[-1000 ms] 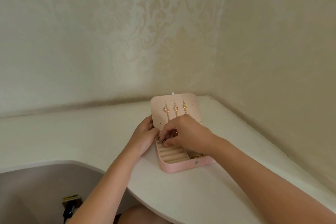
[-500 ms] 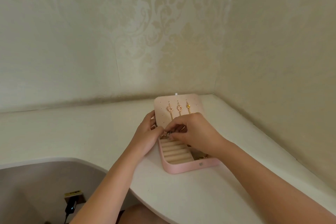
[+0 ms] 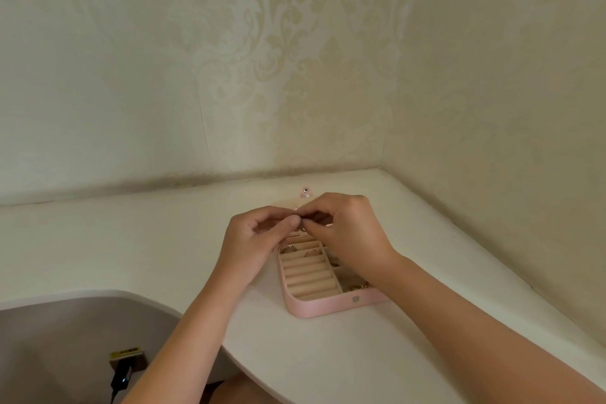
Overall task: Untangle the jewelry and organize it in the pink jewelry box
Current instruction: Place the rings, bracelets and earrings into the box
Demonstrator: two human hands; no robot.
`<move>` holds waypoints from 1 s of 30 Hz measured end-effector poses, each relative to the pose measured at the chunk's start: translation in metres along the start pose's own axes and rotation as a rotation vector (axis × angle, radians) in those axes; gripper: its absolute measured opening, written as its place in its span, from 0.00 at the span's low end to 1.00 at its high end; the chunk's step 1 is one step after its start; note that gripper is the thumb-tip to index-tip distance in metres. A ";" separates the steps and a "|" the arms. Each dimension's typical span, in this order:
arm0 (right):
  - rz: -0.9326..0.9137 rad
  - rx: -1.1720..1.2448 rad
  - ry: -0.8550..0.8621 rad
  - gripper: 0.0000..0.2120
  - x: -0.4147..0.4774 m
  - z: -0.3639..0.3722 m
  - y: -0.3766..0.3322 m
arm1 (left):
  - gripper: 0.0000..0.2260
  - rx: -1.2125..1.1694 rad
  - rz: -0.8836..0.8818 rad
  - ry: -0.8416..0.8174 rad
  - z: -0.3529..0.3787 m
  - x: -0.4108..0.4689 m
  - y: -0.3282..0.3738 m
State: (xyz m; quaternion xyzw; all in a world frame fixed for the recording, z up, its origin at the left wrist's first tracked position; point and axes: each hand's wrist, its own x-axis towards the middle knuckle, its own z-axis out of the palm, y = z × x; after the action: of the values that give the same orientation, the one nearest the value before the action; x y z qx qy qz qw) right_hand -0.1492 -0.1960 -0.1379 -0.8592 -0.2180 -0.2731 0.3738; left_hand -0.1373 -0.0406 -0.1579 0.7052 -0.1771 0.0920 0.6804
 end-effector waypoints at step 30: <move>-0.117 0.175 -0.099 0.04 0.007 -0.036 0.011 | 0.17 -0.509 -0.433 -0.256 0.013 0.015 0.018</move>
State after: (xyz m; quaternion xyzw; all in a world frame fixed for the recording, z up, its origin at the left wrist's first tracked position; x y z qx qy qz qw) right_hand -0.1483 -0.2297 -0.1185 -0.8215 -0.3090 -0.2314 0.4196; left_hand -0.1319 -0.0557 -0.1360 0.5399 -0.1248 -0.1905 0.8103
